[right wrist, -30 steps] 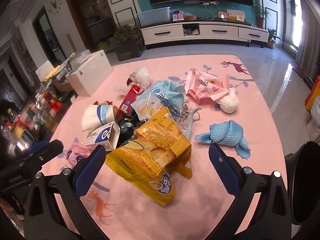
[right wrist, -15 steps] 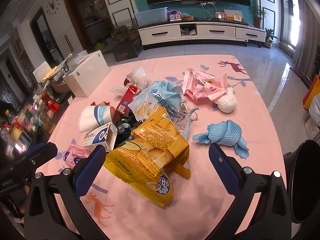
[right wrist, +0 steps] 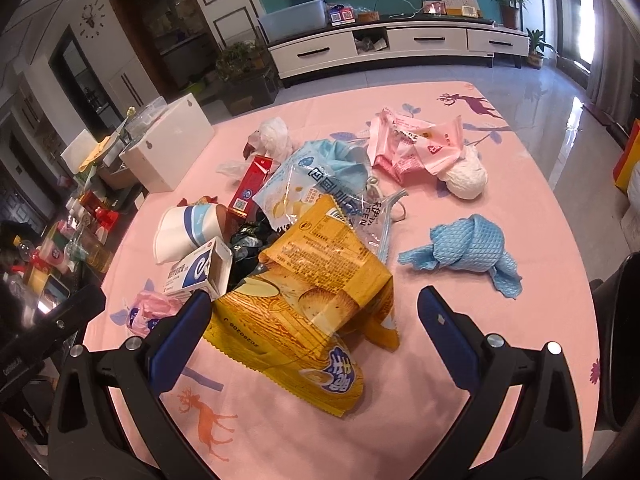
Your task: Collect trash
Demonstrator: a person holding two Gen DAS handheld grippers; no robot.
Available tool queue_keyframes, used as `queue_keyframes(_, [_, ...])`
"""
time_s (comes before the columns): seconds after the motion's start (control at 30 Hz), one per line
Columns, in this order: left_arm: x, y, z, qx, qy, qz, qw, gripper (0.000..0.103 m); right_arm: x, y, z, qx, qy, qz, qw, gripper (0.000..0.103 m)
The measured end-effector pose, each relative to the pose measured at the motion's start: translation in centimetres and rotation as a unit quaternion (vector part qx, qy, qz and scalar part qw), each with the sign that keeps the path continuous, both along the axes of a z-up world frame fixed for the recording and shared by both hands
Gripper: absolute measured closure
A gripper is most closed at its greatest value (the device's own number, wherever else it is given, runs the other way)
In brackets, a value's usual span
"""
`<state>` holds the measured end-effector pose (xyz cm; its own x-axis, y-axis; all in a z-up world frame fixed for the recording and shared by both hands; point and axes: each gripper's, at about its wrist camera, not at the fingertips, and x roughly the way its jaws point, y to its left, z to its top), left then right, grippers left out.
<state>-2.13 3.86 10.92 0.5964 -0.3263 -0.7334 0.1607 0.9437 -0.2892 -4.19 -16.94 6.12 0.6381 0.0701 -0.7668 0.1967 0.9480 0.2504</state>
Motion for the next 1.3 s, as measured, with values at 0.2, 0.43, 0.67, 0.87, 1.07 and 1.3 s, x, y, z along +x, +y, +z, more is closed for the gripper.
queue_keyframes(0.2, [0.6, 0.9, -0.5, -0.007, 0.013, 0.012, 0.9998, 0.003, 0.1, -0.5, 0.0, 0.011, -0.002, -0.016, 1.0, 0.003])
queue_keyframes(0.43, [1.3, 1.4, -1.1, -0.012, 0.027, 0.021, 0.9993, 0.003, -0.3, -1.6, 1.0, 0.034, -0.02, -0.027, 0.999, 0.003])
queue_keyframes(0.67, [2.7, 1.0, -3.3, -0.015, 0.068, 0.019, 0.9974, 0.003, 1.2, -1.5, 0.4, 0.057, -0.001, -0.023, 0.998, 0.003])
queue_keyframes(0.87, [3.9, 1.0, -5.3, 0.015, 0.096, 0.036, 0.9946, 0.003, 3.3, -0.4, -1.2, 0.069, 0.035, 0.0, 0.997, 0.003])
queue_keyframes(1.07, [4.4, 0.5, -7.3, 0.036, 0.126, 0.024, 0.9911, 0.003, 4.1, -1.4, -4.3, 0.096, 0.094, -0.011, 0.991, 0.003])
queue_keyframes(1.3, [4.2, 0.4, -9.1, 0.036, 0.149, 0.015, 0.9881, 0.028, 3.2, -2.6, -5.7, 0.147, 0.112, -0.008, 0.983, 0.003])
